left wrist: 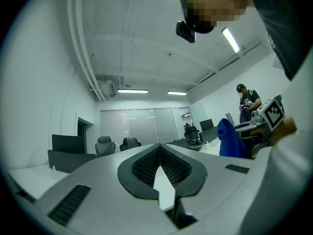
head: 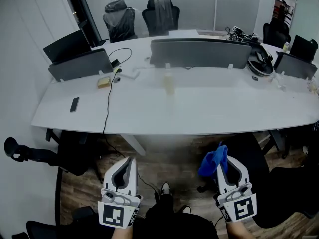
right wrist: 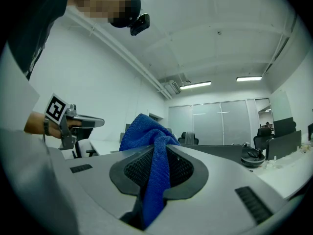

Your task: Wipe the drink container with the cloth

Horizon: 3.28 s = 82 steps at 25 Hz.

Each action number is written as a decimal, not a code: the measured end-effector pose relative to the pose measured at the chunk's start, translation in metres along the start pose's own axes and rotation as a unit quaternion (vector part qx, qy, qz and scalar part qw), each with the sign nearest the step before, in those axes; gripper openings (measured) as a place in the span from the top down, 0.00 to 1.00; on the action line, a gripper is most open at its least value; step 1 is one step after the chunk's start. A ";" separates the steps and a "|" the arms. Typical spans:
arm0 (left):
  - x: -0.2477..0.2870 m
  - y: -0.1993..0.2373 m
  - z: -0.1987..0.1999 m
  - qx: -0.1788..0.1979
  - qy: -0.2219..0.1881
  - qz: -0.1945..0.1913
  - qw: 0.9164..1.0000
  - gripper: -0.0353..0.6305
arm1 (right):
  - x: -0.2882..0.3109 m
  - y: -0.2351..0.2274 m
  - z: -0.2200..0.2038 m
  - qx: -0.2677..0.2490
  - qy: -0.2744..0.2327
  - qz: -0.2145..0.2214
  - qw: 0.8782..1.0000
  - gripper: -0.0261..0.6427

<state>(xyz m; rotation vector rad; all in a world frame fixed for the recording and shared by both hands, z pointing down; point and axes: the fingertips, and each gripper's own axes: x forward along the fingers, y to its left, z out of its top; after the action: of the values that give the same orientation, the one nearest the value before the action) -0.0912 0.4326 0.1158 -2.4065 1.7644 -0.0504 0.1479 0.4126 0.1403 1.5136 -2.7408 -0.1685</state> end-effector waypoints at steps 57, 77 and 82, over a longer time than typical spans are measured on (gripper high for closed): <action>0.168 0.134 -0.066 -0.039 -0.009 -0.071 0.997 0.94 | 0.193 -0.023 -0.035 -0.019 0.017 -0.063 0.998 0.89; 0.268 0.138 -0.068 -0.025 0.007 -0.022 0.999 0.94 | 0.278 -0.107 -0.045 -0.011 0.009 -0.017 1.000 0.89; 0.296 0.136 -0.061 -0.020 0.003 -0.016 1.000 0.94 | 0.296 -0.130 -0.042 -0.013 0.005 -0.007 1.000 0.89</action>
<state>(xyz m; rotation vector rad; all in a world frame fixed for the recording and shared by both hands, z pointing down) -0.1371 0.1051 0.1368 -2.4643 1.7458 -0.0269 0.1016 0.0899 0.1559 1.5247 -2.7104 -0.1949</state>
